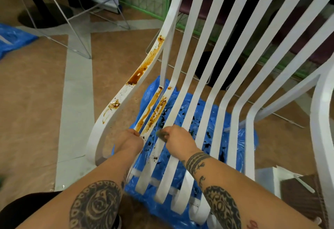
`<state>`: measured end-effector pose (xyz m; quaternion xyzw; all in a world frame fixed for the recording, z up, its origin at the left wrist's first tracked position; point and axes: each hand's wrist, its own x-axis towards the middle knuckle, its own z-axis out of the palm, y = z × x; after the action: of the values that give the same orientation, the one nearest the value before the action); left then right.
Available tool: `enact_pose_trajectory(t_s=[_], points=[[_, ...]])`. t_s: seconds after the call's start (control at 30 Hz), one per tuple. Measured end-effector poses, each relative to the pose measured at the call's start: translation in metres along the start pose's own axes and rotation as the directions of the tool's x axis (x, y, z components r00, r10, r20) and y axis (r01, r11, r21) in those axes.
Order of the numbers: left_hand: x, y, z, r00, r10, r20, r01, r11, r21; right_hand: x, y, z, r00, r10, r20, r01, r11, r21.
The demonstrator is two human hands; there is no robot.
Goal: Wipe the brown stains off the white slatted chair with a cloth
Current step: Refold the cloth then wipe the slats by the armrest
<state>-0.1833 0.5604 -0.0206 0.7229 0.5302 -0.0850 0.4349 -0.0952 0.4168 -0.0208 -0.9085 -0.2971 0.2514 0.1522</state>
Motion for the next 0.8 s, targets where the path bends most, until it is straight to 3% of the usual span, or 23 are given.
enact_pose_trajectory(t_s=[0.13, 0.43, 0.8], points=[[0.001, 0.002, -0.003, 1.000, 0.000, 0.009, 0.000, 1.000, 0.003, 0.003, -0.003, -0.012, 0.995, -0.037, 0.091, 0.042, 0.998, -0.052], [0.009, -0.002, 0.000, 1.000, -0.006, 0.009, 0.005, 0.999, 0.044, 0.031, 0.008, -0.018, 0.991, 0.101, -0.091, -0.101, 0.995, 0.014], [0.007, 0.000, -0.004, 0.997, 0.056, 0.052, -0.061, 0.994, 0.088, -0.036, -0.012, 0.012, 0.995, -0.015, 0.094, 0.007, 0.996, 0.083]])
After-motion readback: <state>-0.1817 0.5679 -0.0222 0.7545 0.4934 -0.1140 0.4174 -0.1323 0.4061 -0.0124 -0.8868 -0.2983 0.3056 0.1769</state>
